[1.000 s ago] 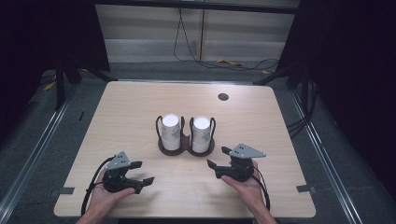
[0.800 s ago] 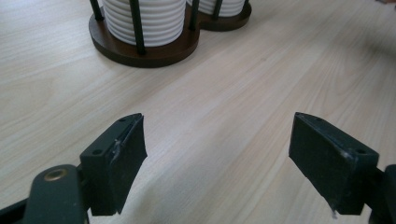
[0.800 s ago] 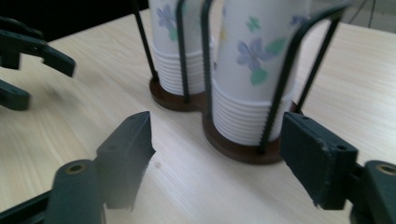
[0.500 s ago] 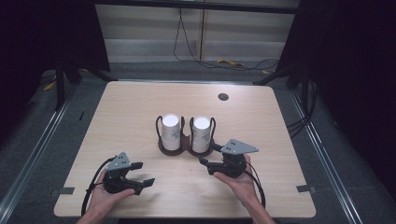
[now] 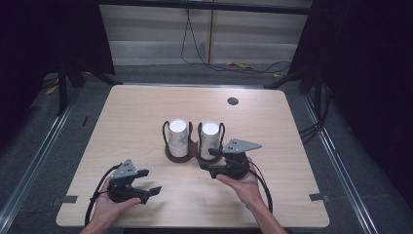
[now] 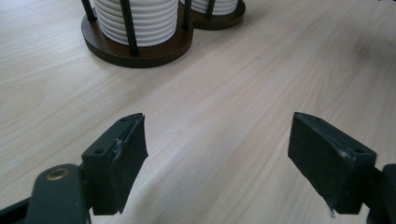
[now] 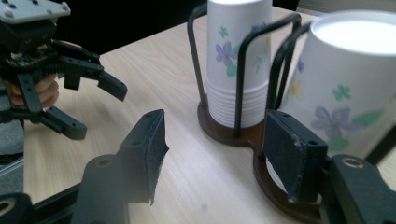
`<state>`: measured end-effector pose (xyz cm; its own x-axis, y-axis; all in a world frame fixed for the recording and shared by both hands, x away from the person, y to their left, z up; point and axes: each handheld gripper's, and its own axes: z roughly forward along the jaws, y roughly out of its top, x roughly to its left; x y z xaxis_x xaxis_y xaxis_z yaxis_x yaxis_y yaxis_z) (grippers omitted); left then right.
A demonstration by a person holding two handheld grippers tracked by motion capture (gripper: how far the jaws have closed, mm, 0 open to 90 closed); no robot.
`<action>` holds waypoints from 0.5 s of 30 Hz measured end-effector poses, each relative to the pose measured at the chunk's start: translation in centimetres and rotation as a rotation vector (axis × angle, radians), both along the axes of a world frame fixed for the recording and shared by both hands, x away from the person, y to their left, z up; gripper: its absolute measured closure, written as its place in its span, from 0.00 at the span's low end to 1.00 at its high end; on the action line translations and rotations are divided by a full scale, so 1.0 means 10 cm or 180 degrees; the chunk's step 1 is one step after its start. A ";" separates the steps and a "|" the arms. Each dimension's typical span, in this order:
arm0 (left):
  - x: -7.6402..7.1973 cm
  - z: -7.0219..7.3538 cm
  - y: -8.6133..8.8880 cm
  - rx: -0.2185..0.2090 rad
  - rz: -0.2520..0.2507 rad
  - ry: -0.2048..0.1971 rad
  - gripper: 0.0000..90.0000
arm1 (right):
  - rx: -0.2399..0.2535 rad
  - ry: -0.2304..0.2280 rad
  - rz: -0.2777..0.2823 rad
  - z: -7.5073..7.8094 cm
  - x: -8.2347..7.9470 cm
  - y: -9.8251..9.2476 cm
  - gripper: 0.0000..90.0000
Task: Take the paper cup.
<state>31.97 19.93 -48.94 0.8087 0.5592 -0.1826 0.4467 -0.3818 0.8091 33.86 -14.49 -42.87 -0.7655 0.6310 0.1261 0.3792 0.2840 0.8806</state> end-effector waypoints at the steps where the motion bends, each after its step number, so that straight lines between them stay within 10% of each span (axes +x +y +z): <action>1: 0.00 0.00 0.00 0.0016 -0.0003 -0.0002 0.22 | -0.0005 0.0000 0.0048 0.03 0.03 0.04 0.44; 15: 0.00 0.00 0.01 0.0028 -0.0009 0.0002 0.22 | -0.0046 -0.0033 0.0215 0.24 0.28 0.27 0.41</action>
